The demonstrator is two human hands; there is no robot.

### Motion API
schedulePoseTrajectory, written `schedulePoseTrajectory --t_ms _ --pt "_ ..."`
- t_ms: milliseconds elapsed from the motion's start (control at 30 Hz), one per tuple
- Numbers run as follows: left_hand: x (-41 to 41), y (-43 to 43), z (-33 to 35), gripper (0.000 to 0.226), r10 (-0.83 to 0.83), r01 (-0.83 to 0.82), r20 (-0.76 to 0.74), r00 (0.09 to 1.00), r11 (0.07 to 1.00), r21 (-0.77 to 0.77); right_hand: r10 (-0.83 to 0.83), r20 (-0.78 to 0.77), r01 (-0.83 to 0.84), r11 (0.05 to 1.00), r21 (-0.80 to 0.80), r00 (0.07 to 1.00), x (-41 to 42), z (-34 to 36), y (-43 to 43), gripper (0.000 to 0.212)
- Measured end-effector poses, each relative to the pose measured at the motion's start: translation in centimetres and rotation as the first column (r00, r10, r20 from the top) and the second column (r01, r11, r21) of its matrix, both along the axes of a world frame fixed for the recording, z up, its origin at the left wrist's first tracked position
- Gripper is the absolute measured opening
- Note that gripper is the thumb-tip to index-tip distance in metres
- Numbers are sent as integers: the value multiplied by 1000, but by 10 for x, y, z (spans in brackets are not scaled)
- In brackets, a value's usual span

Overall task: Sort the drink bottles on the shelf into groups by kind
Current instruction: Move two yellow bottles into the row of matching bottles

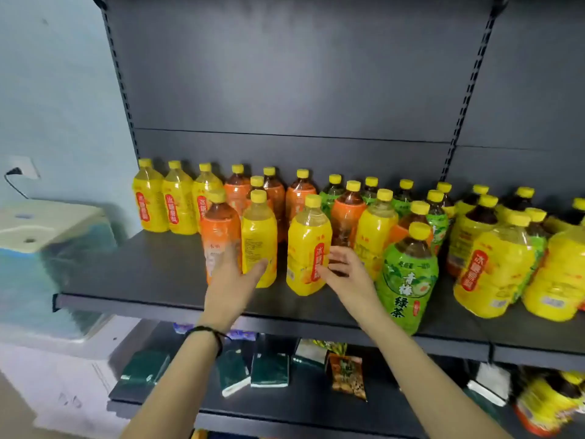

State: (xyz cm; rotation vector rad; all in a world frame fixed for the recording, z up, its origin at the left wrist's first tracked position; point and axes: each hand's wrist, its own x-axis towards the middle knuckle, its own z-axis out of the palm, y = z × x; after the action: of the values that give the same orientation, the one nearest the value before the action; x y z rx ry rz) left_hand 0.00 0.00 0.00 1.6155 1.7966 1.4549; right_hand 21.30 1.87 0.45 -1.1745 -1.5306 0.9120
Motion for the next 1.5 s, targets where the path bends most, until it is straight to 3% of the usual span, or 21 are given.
schedulePoseTrajectory --t_ms 100,267,433,533,667,733,867,967,1200,1400,1500 --pt "13 27 -7 83 -2 2 88 996 1000 -4 -54 -33 54 999 1 998 -4 -2 23 58" --pt "37 55 -24 102 177 -183 85 981 980 77 -30 -170 14 995 -95 985 -7 -15 60 81" --pt "31 81 -35 112 233 -239 60 971 961 138 63 -196 -94 984 -153 979 -14 -26 87 87" --pt "23 93 -42 115 188 -201 102 977 970 134 100 -190 -135 974 -181 977 -15 -31 92 75" --pt "15 103 -48 104 173 -190 138 975 973 127 136 -181 -170 968 -183 974 -12 -34 99 83" --pt "8 100 -47 98 90 -107 186 978 991 83 137 -155 -163 972 -168 978 -10 -36 99 89" --pt "-16 91 -45 94 -285 310 372 883 951 -7 160 -227 -196 969 -149 961 -5 -45 93 100" --pt "-14 83 -47 100 -364 397 440 821 918 20 200 -307 -244 963 -111 930 -8 -50 84 106" --pt "16 77 -60 85 -179 97 443 878 975 201 98 -411 -111 994 -10 906 -33 -60 67 99" --pt "3 49 -66 101 -108 -2 474 874 974 225 62 -493 -90 995 -32 868 -48 -58 49 96" --pt "-22 30 -59 92 -133 5 495 859 968 251 105 -502 -152 987 -54 858 -66 -48 38 96"
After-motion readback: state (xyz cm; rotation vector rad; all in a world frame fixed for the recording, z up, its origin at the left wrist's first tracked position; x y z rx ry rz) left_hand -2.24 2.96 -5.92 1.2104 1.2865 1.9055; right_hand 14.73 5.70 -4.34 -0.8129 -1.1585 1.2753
